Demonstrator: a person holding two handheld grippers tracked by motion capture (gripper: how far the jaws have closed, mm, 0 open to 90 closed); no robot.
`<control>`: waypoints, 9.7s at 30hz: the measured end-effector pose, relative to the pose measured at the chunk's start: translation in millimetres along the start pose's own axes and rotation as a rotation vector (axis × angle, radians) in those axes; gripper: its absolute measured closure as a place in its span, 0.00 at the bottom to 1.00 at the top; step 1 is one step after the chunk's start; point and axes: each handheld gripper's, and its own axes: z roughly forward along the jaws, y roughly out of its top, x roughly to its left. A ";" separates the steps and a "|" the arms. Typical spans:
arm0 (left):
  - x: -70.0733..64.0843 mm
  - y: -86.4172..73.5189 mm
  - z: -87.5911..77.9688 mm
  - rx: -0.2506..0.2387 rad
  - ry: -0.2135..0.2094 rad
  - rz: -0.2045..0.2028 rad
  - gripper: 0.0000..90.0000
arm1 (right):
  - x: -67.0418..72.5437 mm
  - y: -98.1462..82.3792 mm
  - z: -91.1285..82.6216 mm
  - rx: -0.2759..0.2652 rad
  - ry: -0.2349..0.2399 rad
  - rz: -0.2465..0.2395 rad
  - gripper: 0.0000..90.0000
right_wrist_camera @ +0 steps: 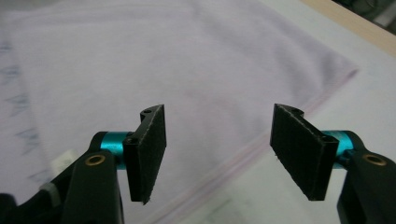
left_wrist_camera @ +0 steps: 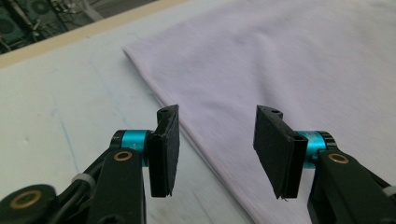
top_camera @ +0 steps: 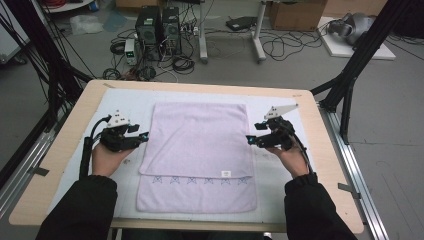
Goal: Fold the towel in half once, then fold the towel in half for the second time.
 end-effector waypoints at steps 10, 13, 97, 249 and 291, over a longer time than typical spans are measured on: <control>-37.8 -35.0 -17.2 0.016 -0.108 0.057 0.55 | 35.7 -32.9 -2.6 0.036 0.063 -0.020 0.46; -42.7 -40.1 -19.2 0.020 -0.113 0.060 0.56 | 43.2 -41.9 -3.7 -0.011 0.015 -0.057 0.50; -89.1 -69.6 -85.5 0.007 -0.264 0.079 0.98 | 106.7 -74.9 -24.5 -0.008 0.218 -0.139 0.97; 30.5 16.2 26.2 -0.007 -0.111 -0.137 0.96 | -47.1 7.9 34.6 -0.029 0.071 0.121 0.94; 0.0 -7.1 0.0 0.007 -0.299 -0.137 0.92 | 0.7 -35.3 21.1 0.029 0.260 0.114 0.87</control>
